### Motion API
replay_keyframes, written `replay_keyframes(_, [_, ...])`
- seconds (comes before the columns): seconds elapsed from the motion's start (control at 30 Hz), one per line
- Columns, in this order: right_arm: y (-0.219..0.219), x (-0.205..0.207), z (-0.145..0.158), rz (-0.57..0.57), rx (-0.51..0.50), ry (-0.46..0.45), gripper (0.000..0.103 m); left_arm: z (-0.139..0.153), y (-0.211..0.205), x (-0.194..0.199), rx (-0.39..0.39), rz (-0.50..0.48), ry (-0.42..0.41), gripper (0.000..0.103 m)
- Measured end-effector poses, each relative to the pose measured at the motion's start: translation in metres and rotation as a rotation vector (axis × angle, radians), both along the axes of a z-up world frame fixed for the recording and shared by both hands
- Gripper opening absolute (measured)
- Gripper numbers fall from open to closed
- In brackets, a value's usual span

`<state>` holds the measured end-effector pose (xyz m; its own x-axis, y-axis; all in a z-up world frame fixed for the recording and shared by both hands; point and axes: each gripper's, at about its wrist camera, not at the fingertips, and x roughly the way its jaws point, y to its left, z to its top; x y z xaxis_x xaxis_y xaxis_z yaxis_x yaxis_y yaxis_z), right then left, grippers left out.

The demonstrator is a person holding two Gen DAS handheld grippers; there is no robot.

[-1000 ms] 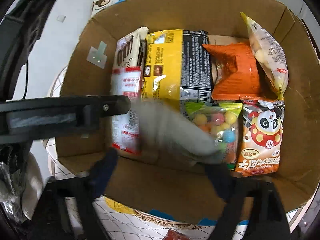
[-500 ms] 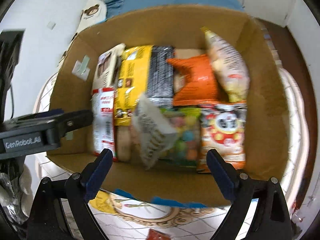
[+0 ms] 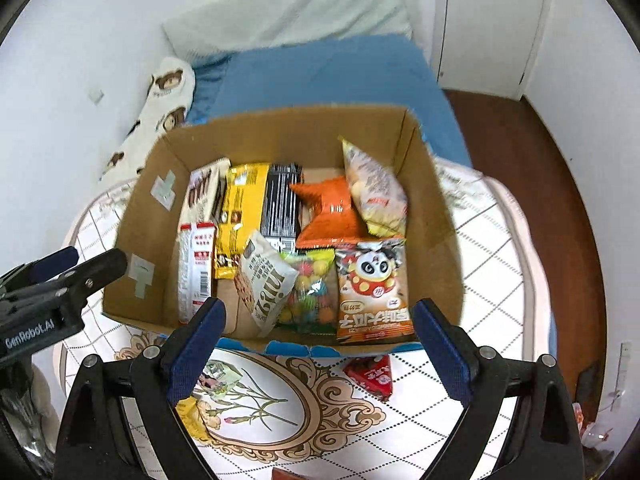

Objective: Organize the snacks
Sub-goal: 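Carry both packs into the box and open both tools, then grasp the yellow Haidilao bag with left tool while right tool grasps the brown packet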

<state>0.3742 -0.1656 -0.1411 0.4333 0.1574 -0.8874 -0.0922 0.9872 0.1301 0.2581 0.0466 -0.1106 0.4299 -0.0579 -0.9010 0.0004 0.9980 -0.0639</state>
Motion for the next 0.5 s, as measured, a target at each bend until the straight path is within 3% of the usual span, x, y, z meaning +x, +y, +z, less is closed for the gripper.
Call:
replay_keyframes(0.13, [-0.002,-0.02,0.026,-0.009,0.011,-0.065,0.097,0.028,-0.002,-0.023,0.014,-0.014,-0.078,0.091])
replay_keyframes(0.33, [-0.006,-0.049,0.059,-0.023,0.065,-0.119,0.097,0.054,-0.003,-0.05,-0.006,-0.015,-0.131,0.092])
replay_keyframes(0.5, [-0.011,-0.078,0.057,-0.028,0.118,-0.095,0.097,0.054,-0.001,-0.077,-0.013,-0.004,-0.129,0.092])
